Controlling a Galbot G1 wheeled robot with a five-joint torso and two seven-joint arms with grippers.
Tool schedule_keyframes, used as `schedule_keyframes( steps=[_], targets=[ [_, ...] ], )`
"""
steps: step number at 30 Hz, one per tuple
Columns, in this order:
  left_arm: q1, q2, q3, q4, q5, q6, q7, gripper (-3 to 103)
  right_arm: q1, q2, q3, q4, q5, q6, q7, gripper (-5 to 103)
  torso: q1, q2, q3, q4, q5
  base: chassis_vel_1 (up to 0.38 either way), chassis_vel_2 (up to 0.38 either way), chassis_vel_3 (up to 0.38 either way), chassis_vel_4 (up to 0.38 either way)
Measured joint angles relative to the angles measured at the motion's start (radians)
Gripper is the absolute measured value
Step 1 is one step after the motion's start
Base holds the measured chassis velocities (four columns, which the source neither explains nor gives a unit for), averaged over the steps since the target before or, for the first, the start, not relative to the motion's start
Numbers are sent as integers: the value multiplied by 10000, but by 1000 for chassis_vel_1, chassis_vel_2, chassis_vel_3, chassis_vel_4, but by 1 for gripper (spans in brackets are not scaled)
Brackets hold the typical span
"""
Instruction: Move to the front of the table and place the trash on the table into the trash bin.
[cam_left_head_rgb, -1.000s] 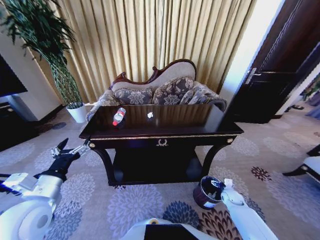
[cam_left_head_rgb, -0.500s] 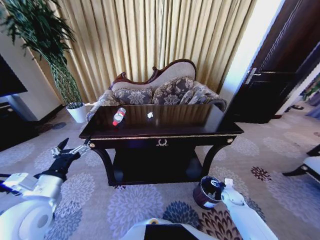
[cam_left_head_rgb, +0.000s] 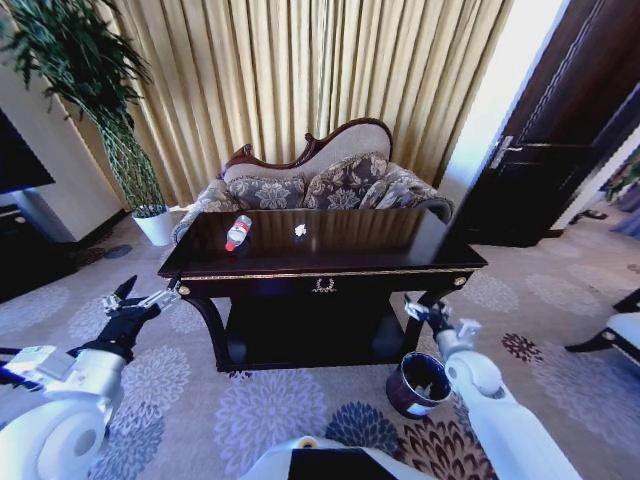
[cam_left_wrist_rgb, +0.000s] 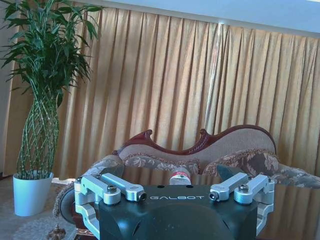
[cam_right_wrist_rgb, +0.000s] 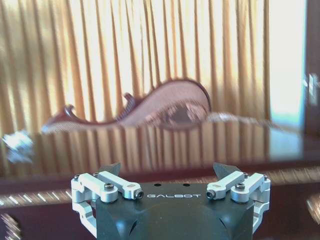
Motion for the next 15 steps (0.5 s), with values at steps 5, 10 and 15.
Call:
schedule_keyframes(
  steps=[5, 10, 15],
  targets=[
    [-11, -10, 14, 0, 0, 0, 0, 100, -61, -124, 125, 1042, -9, -300, 226, 100, 0, 0, 0, 0, 1, 0, 0, 0, 0],
    [-62, -7, 64, 0, 2, 0, 0, 100, -153, -227, 190, 1853, -12, -658, 275, 100, 0, 0, 0, -1, 1, 0, 0, 0, 0],
    [-61, 10, 37, 0, 5, -1, 0, 100, -175, -278, 157, 2041, -16, -817, 273, 100, 0, 0, 0, -1, 2, 0, 0, 0, 0]
  ],
)
